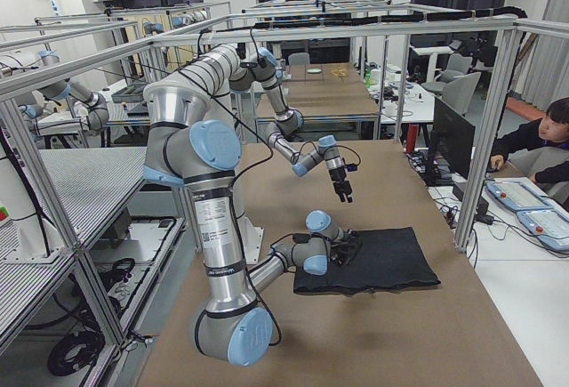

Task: Fold clothes
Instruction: 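Move both grippers to the bundle's end nearest the robot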

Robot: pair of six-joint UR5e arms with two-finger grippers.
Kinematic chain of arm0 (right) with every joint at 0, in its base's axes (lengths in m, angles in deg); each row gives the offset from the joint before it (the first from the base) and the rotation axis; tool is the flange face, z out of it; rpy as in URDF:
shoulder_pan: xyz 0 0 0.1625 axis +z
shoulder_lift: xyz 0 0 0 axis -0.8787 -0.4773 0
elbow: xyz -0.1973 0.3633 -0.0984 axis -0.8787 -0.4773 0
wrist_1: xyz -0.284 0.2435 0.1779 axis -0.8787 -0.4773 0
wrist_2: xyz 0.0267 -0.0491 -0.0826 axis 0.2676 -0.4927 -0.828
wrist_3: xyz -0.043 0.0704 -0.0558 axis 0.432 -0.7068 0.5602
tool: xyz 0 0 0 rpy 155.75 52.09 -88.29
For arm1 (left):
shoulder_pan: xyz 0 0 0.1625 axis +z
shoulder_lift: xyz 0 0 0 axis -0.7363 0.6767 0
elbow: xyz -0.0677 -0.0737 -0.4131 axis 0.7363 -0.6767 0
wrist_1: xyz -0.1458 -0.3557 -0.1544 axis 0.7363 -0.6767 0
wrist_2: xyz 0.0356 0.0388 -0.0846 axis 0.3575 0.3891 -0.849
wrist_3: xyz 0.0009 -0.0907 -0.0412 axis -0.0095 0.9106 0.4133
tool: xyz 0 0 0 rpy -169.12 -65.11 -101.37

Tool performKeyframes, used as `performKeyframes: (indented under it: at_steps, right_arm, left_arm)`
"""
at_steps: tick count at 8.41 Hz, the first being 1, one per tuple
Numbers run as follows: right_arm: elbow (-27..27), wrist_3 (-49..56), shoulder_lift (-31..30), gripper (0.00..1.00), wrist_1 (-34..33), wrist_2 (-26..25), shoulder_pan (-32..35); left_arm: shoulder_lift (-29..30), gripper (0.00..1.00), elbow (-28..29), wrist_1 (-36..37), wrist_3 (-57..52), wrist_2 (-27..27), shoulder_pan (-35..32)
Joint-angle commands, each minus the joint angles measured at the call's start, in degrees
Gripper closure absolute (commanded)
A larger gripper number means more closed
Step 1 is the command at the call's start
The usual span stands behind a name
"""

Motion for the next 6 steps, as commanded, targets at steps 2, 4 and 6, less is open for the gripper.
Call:
performKeyframes:
  at_steps: [2,4,6]
  right_arm:
    - [7.57,-5.95,-8.83,0.10,2.99,-6.66,-6.10]
    - [7.40,-5.43,-8.85,0.10,2.90,-6.75,-6.11]
    - [7.32,-5.16,-8.85,0.10,2.90,-7.89,-6.20]
  left_arm:
    - [-4.85,0.05,-7.82,0.08,12.88,18.86,16.89]
    - [-4.94,0.05,-7.03,0.17,13.07,25.66,24.55]
    - [-4.68,0.05,-6.07,0.17,13.07,27.88,27.65]
